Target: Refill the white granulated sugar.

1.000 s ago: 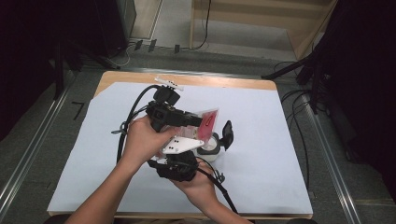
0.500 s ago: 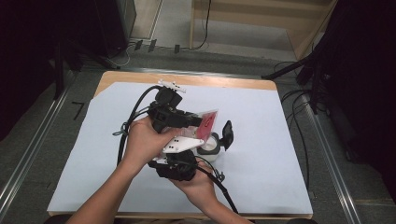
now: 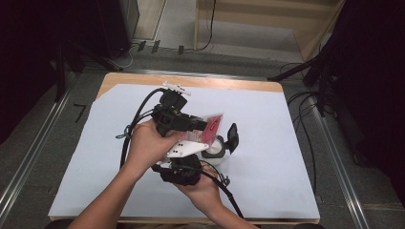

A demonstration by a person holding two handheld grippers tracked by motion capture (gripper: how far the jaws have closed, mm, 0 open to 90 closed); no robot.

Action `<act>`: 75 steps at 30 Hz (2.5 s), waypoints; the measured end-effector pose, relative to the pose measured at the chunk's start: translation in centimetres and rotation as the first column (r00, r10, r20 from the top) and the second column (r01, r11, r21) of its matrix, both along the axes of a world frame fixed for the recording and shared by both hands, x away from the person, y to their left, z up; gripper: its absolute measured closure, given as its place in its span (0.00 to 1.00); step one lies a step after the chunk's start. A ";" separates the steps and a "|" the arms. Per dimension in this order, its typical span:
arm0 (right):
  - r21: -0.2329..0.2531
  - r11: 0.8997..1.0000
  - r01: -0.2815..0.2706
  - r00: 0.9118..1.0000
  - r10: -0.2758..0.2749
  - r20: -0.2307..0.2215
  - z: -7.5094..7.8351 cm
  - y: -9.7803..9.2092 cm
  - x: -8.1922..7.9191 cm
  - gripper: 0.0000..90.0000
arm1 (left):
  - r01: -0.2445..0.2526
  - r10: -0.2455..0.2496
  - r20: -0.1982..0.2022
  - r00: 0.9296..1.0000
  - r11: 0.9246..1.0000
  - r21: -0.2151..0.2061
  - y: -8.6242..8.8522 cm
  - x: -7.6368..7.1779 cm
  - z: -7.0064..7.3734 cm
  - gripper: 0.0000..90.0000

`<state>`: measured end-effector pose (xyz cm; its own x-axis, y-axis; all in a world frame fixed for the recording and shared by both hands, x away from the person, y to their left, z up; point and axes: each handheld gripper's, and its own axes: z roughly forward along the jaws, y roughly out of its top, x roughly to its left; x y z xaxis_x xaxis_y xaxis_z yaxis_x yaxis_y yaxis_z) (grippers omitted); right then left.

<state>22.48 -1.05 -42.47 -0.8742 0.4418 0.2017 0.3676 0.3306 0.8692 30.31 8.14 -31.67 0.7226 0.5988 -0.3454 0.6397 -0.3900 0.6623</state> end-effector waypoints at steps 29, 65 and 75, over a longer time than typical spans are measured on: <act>-0.036 0.998 -0.044 0.999 0.045 0.025 -1.0 0.6 -0.5 0.68 | 0.013 -0.009 -0.066 0.998 0.998 0.055 1.4 -0.2 0.1 0.84; -0.171 0.978 -0.122 0.992 0.127 0.020 -6.1 1.7 -1.8 0.62 | 0.097 -0.070 -0.236 0.969 0.990 0.107 1.7 1.7 -4.2 0.83; -0.193 0.972 -0.138 0.990 0.143 0.014 -7.2 1.8 -1.7 0.65 | 0.127 -0.097 -0.251 0.963 0.986 0.108 1.8 2.0 -5.8 0.88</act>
